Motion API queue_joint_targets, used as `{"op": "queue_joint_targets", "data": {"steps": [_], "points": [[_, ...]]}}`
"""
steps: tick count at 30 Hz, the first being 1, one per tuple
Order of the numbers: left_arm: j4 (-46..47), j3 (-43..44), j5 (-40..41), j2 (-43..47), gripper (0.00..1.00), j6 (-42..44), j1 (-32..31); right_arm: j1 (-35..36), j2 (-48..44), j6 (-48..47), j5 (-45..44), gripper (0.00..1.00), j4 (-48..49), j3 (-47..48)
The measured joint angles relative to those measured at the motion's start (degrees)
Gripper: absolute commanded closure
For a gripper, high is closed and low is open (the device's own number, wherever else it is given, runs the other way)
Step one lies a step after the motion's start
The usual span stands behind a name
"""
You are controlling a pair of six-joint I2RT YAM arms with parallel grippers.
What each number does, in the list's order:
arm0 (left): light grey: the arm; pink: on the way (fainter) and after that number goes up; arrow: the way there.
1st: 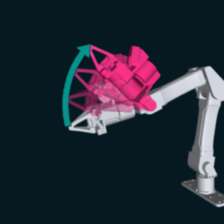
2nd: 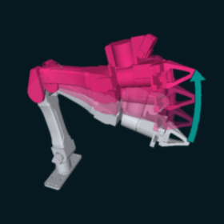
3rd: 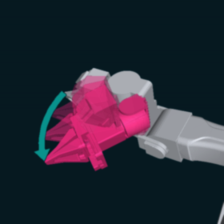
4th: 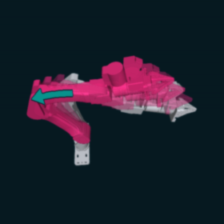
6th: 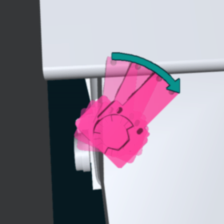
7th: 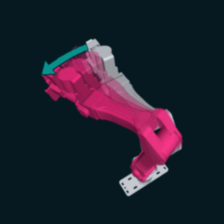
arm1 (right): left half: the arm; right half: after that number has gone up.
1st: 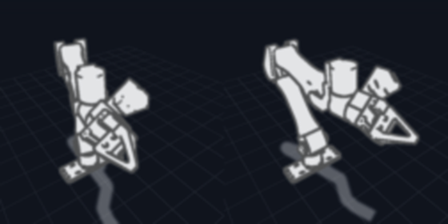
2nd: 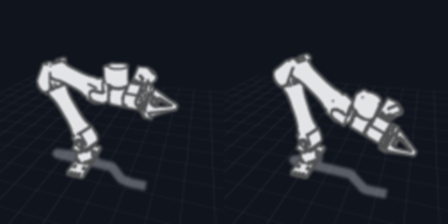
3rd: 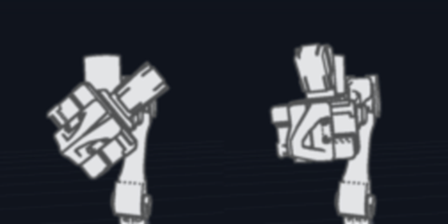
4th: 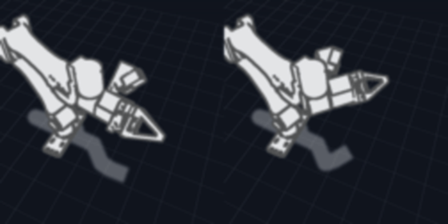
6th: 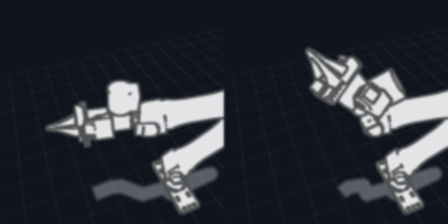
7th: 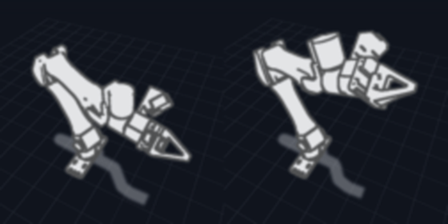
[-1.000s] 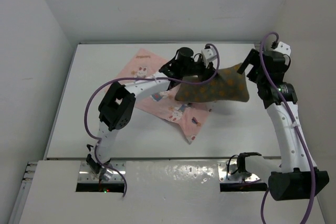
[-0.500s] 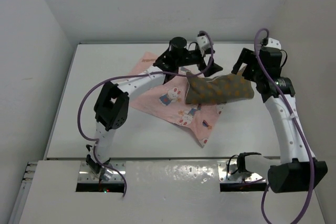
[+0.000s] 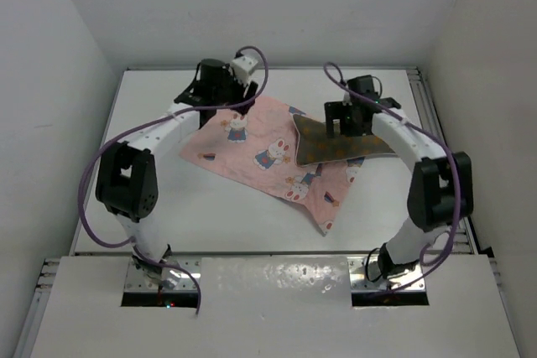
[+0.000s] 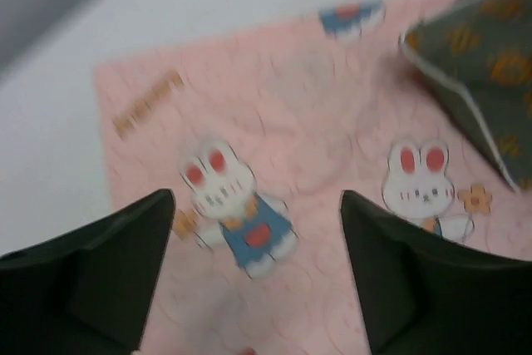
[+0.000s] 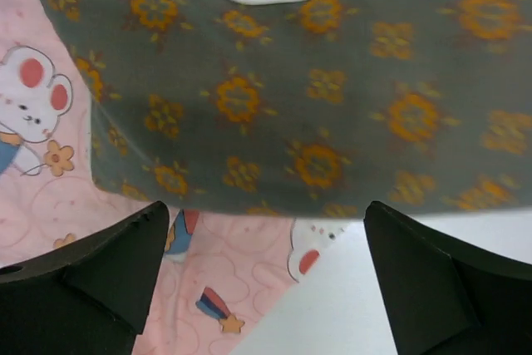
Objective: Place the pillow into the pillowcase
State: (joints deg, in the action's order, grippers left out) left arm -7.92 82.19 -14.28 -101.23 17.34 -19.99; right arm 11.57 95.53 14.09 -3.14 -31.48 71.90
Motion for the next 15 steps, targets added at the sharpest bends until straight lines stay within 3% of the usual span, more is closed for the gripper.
{"op": "queue_joint_targets", "data": {"steps": [2,5,6,8,9,10,11,12,15], "points": [[-2.0,-4.6,1.5,-0.5,0.02,2.1,-0.3,1.7,4.1,-0.8,-1.6,0.01,-0.2,1.6],[-4.6,-9.7,3.9,-2.2,0.0,4.9,-1.0,4.2,12.9,-1.6,-5.3,0.09,-1.2,7.7],[-5.0,-10.8,5.2,-2.8,0.0,5.7,-1.1,4.9,15.6,-1.7,-6.7,0.32,-1.8,9.7],[-5.2,-12.2,7.3,-3.9,0.03,7.2,-1.4,5.7,19.3,-1.9,-9.0,0.62,-2.5,12.2],[-5.0,-12.6,8.3,-4.4,0.17,7.8,-1.4,5.9,20.3,-1.5,-10.2,0.76,-2.8,12.9],[-4.7,-12.9,9.3,-4.9,0.28,8.4,-1.4,6.1,20.5,-0.9,-11.0,0.97,-3.2,13.2],[-4.5,-12.9,10.3,-5.5,0.38,8.8,-1.3,6.2,20.4,-0.7,-11.6,1.0,-3.6,13.5],[-4.1,-12.9,10.9,-5.9,0.63,9.2,-1.1,6.2,20.1,0.2,-12.7,1.0,-3.7,13.7],[-2.9,-13.0,12.2,-7.3,1.0,9.4,0.0,5.7,18.6,1.8,-13.6,1.0,-3.7,13.0]]}}
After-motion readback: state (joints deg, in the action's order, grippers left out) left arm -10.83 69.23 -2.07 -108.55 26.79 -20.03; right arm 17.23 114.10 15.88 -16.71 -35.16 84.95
